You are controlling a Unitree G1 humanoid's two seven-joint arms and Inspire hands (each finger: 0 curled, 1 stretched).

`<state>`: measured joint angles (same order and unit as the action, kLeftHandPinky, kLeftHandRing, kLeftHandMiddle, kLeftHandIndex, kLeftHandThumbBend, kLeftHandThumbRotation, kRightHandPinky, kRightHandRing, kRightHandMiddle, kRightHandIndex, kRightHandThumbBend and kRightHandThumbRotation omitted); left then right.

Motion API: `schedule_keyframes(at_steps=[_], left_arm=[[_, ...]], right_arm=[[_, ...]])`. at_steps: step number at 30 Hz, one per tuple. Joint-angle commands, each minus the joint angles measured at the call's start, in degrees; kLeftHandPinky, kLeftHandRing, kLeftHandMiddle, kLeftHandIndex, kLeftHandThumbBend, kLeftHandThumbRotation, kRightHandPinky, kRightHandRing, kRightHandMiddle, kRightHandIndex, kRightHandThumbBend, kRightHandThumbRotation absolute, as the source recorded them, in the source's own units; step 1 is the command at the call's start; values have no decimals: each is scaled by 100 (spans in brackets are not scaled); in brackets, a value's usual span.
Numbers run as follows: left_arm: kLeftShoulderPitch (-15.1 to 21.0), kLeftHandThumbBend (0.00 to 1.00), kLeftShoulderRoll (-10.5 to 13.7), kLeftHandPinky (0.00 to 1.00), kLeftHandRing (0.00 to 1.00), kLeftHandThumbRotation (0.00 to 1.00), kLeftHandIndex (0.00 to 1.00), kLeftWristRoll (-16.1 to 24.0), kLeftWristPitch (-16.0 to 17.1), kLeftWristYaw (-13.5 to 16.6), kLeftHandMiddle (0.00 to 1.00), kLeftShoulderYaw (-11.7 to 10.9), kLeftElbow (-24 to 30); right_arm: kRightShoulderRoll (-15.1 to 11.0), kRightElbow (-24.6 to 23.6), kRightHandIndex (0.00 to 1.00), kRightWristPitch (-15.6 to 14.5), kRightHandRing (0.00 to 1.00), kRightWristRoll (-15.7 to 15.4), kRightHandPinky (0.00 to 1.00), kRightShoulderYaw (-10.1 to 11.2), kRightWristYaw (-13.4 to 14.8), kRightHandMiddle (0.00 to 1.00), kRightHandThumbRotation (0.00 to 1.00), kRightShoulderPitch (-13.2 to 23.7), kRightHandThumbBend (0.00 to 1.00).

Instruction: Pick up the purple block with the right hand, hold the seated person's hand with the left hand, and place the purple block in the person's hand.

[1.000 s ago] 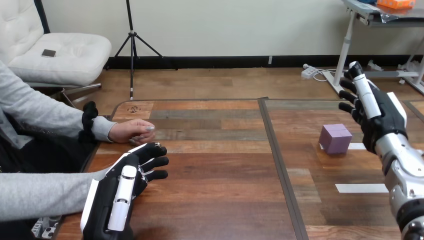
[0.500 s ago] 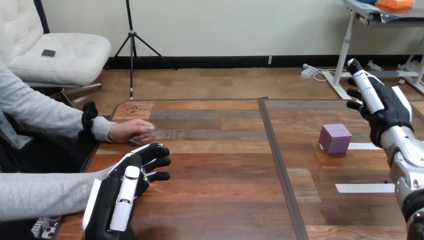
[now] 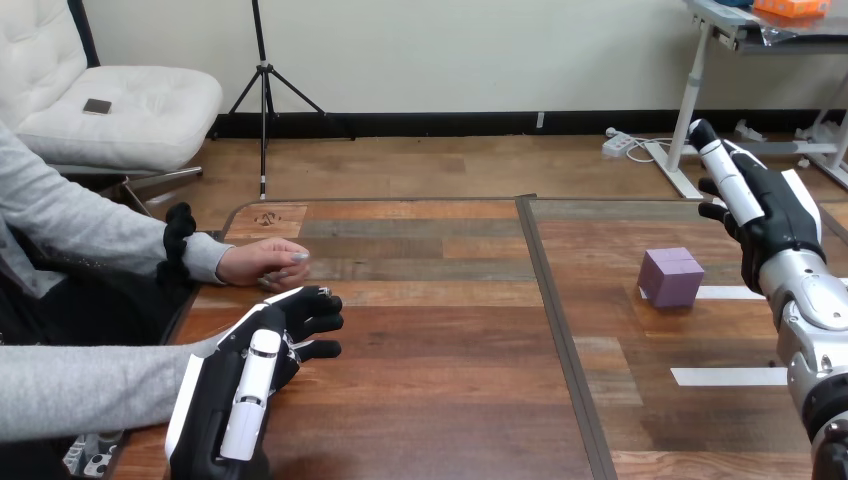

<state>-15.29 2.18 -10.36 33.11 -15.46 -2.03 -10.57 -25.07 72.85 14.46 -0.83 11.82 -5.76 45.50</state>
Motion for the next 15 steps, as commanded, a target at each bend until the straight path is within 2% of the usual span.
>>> schedule_keyframes(at_steps=[1,5,8,12,15], left_arm=[[167,34,-2,65,72,89,67,37,49,7,72,41,322],[151,32,8,65,74,88,66,17,61,-10,73,41,318],[159,31,14,65,74,87,66,14,81,-18,73,37,295],[156,30,15,65,74,87,66,19,117,-16,73,29,281],[164,28,15,64,74,87,66,28,143,-12,73,25,264]], right_arm=[[-46,55,91,-6,92,-115,88,-98,153,93,83,418,69],[-55,51,91,11,92,-244,88,-183,221,93,85,397,70],[-95,52,90,120,91,-525,87,-390,391,93,88,355,69],[-94,54,90,-75,92,-652,86,-473,462,93,89,378,72],[-93,56,91,-129,93,-686,86,-493,457,94,84,377,76]])
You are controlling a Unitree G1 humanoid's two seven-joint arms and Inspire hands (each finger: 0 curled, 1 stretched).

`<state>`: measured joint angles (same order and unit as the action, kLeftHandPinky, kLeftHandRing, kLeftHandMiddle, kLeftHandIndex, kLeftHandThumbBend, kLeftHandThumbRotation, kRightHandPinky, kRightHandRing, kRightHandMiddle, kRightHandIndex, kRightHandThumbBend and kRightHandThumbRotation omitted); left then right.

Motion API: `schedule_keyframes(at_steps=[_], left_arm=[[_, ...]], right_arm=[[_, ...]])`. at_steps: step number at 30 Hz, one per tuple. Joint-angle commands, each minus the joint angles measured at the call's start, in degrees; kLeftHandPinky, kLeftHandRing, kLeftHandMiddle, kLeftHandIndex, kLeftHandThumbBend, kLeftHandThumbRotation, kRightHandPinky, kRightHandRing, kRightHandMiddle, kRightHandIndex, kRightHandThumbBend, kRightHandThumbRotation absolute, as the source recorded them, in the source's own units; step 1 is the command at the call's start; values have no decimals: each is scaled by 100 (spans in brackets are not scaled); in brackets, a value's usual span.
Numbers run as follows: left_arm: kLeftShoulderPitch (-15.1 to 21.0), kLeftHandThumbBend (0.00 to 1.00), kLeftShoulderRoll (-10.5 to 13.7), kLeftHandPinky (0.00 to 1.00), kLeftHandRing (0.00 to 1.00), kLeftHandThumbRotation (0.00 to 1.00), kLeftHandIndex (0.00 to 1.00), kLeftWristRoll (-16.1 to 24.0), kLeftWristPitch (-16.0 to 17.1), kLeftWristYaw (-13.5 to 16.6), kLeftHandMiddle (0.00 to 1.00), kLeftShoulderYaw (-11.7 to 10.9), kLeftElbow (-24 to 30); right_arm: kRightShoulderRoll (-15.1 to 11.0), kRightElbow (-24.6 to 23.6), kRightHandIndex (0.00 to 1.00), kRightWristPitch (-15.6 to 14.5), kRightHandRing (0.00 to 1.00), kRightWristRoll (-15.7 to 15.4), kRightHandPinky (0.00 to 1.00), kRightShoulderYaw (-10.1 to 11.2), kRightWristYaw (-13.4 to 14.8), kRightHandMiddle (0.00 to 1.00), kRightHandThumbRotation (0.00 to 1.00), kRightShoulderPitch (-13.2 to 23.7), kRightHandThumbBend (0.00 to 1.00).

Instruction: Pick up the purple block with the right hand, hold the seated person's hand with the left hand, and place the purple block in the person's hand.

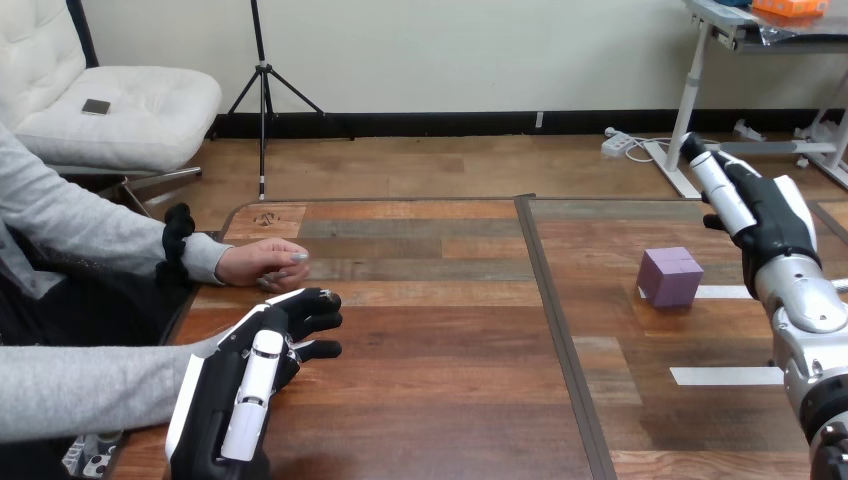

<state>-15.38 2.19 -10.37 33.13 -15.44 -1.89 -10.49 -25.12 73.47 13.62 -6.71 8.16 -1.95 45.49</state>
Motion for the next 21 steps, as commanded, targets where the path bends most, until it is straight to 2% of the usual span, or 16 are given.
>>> schedule_keyframes(at_steps=[1,3,5,10,17,21], left_arm=[[177,28,16,64,73,87,66,24,152,-22,72,11,243],[174,28,15,64,73,87,66,34,146,-11,72,11,252],[164,27,10,64,73,87,66,52,124,11,72,13,279],[180,27,14,62,73,85,66,48,154,0,72,14,247],[258,30,22,58,72,75,65,30,281,-49,72,-1,70],[296,33,49,57,72,69,64,-9,314,-112,72,-9,-18]], right_arm=[[-87,-9,91,-66,93,-119,86,-144,86,95,81,378,77],[-90,-11,92,-141,93,-151,85,-182,76,95,75,388,78],[-92,-13,93,-213,94,-170,84,-210,53,96,67,398,86],[-122,-7,96,-449,94,-406,83,-438,24,97,59,438,95],[-86,-21,98,-668,92,-518,79,-548,52,96,45,464,99],[-62,3,98,-851,91,-714,77,-733,186,96,40,479,100]])
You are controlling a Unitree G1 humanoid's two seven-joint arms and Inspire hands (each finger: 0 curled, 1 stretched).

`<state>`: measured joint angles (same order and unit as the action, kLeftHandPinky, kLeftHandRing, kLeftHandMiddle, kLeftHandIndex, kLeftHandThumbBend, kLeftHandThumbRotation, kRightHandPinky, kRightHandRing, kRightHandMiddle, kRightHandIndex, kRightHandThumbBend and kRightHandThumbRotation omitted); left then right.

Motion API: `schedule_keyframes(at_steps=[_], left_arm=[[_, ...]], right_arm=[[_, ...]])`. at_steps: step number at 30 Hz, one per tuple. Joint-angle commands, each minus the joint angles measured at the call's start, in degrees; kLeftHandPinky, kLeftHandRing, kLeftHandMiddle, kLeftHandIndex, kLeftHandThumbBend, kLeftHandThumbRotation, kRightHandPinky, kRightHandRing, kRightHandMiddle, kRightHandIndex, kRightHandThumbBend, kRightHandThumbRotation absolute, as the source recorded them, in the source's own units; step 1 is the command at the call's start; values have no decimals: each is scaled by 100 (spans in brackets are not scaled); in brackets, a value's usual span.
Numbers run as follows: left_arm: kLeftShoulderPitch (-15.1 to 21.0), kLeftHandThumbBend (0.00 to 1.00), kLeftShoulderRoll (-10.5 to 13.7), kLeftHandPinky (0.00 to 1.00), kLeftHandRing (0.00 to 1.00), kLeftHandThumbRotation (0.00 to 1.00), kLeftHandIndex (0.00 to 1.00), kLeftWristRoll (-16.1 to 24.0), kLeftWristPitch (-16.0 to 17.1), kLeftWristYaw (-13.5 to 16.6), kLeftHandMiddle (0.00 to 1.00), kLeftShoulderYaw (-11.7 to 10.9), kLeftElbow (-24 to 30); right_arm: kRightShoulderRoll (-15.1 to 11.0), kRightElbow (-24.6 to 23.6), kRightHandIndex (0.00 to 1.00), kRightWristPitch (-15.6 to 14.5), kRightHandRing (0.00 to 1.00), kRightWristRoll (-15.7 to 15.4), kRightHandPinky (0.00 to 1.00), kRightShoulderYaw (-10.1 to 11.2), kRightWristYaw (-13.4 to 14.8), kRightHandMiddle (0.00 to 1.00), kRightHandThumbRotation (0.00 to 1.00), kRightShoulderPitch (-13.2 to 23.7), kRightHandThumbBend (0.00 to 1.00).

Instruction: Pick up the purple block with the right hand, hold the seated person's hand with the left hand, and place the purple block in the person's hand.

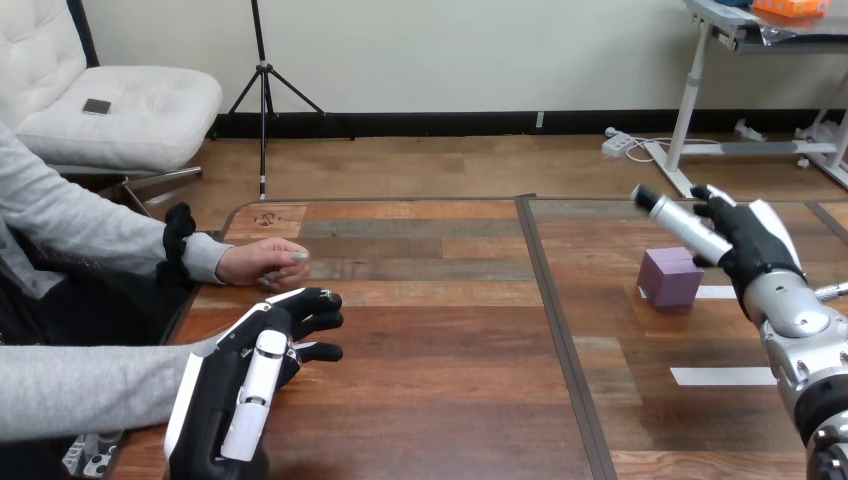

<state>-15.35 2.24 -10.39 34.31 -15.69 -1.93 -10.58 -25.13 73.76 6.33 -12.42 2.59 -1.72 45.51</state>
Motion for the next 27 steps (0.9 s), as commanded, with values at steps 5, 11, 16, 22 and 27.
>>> schedule_keyframes(at_steps=[5,11,16,22,27], left_arm=[[341,34,70,56,71,62,63,-64,275,-192,72,-17,-116],[382,34,65,54,70,53,63,-127,390,-295,72,-44,-229],[451,34,88,54,70,47,62,-184,550,-444,71,-65,-386],[443,36,143,53,71,41,62,-223,553,-589,71,-61,-372],[402,40,184,53,71,38,62,-326,432,-726,71,-48,-285]], right_arm=[[-5,4,99,-293,92,-212,76,-224,293,97,34,468,100],[29,30,99,-416,96,-258,79,-287,337,99,27,428,100],[52,68,100,-569,97,-331,81,-375,354,100,22,412,100],[79,79,100,-690,98,-412,84,-457,358,100,18,372,100],[122,87,100,-773,97,-411,82,-474,441,100,15,332,100]])
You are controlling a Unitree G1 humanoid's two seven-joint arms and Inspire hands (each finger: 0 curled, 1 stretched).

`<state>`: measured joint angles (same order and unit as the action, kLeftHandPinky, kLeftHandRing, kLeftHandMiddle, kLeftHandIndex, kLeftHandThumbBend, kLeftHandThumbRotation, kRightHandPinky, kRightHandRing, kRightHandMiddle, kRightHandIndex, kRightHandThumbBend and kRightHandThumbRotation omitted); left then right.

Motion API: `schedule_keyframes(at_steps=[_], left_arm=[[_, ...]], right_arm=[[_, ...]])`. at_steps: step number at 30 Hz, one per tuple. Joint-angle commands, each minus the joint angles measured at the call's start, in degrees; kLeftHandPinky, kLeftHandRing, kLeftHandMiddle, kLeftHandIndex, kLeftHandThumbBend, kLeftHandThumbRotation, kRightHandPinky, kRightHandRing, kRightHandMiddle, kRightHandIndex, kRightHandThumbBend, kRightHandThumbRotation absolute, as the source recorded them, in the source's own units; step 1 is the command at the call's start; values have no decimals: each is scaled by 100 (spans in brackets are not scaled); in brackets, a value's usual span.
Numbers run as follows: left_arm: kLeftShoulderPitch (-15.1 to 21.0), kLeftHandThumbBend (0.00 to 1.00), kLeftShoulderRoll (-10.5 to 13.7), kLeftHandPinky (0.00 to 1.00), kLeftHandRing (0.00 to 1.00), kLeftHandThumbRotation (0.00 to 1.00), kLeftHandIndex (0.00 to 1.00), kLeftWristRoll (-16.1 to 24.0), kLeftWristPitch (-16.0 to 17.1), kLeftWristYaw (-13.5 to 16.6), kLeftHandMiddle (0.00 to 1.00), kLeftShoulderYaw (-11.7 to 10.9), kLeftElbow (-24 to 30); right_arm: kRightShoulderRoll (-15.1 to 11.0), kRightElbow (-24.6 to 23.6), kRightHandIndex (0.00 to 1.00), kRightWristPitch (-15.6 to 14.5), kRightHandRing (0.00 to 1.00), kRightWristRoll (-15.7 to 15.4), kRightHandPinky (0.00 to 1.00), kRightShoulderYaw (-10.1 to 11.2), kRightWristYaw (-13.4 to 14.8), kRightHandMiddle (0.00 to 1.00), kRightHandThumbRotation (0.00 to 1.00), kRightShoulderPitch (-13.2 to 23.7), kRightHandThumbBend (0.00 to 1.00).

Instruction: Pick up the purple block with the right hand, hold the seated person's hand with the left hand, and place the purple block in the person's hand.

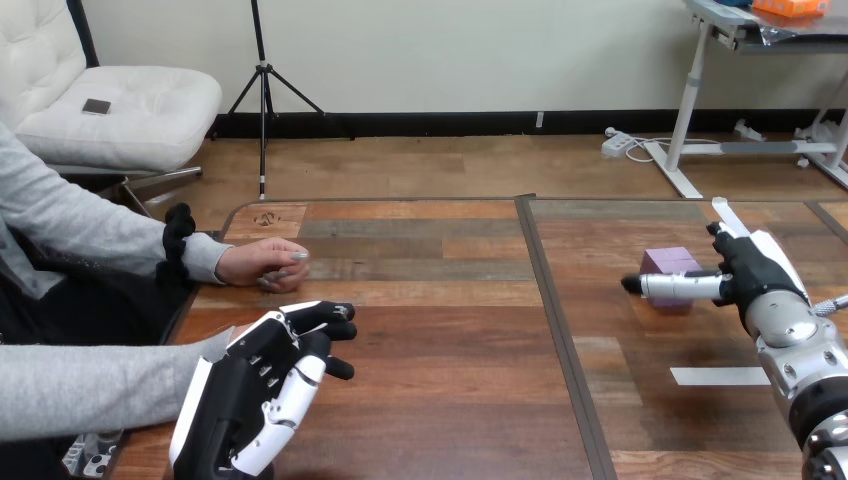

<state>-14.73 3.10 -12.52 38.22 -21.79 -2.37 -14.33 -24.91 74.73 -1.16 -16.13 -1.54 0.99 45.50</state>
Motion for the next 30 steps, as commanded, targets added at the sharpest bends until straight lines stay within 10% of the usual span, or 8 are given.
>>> schedule_keyframes(at_steps=[1,30], left_arm=[[330,41,99,53,71,38,62,-117,18,-118,71,-5,109],[268,46,158,51,72,28,56,-397,-210,-371,70,-13,242]], right_arm=[[106,-7,100,-28,96,-26,81,-57,180,100,15,321,100],[240,18,94,225,95,9,82,-55,779,98,7,76,100]])
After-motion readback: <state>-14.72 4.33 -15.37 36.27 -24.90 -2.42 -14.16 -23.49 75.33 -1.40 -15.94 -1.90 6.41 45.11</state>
